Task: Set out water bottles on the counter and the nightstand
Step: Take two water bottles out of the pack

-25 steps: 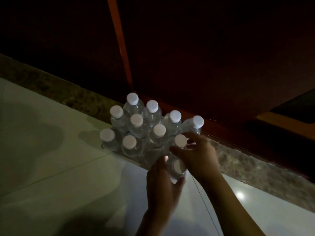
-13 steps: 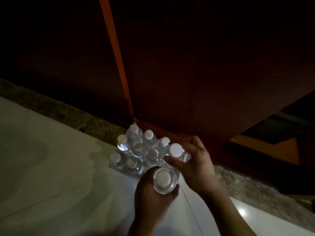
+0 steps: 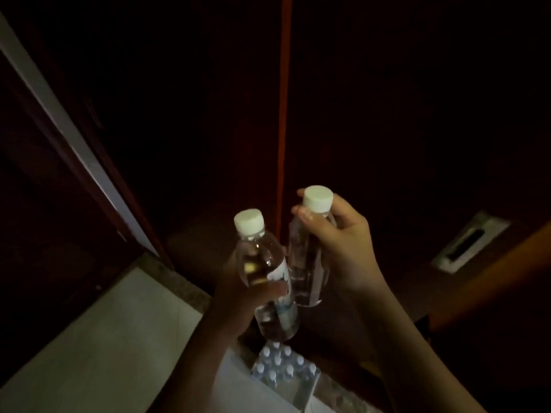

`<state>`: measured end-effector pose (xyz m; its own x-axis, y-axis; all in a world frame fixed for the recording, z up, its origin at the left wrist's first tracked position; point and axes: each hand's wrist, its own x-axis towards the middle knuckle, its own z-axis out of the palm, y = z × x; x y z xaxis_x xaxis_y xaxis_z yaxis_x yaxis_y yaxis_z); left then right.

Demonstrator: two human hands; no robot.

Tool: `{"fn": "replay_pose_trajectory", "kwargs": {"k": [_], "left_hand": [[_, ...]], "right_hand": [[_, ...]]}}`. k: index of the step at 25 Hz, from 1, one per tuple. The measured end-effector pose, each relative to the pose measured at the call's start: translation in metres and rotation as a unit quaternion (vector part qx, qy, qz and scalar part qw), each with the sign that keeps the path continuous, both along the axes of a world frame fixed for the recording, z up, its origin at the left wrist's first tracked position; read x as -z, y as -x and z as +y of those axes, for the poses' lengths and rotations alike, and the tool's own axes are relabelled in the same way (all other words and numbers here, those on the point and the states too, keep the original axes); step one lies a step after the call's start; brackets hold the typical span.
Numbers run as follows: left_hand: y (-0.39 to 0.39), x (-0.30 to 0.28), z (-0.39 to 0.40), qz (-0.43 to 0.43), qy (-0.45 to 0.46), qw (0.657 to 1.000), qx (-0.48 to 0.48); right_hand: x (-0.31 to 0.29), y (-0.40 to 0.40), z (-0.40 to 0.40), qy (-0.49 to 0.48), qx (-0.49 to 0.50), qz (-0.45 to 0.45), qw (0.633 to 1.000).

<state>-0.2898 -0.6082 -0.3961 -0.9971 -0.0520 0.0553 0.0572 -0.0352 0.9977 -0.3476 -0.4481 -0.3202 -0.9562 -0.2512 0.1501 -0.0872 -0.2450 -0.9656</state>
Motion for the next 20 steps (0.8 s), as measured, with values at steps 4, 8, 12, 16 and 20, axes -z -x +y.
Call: {"fn": "replay_pose_trajectory", "kwargs": {"k": [4,8,12,16,20], "left_hand": [[0.005,-0.186,-0.024,0.019,-0.116,0.986,0.119],[-0.004,-0.280,-0.015,0.076,-0.147,0.965,0.203],[-0.009,-0.316,0.007,0.097,-0.209,0.923,0.308],[-0.010,-0.344,0.023,0.090,-0.207,0.923,0.312],[-0.009,-0.379,0.038,0.118,-0.062,0.983,0.122]], "right_hand": [[-0.188,-0.001,-0.025,0.024,0.038,-0.001,0.999],[-0.276,-0.014,-0.023,0.028,0.021,0.023,0.999],[-0.283,-0.034,0.004,-0.023,-0.023,0.053,0.998],[-0.277,-0.052,0.027,-0.010,-0.068,0.042,0.997],[-0.294,-0.054,0.050,-0.004,-0.007,0.101,0.995]]}}
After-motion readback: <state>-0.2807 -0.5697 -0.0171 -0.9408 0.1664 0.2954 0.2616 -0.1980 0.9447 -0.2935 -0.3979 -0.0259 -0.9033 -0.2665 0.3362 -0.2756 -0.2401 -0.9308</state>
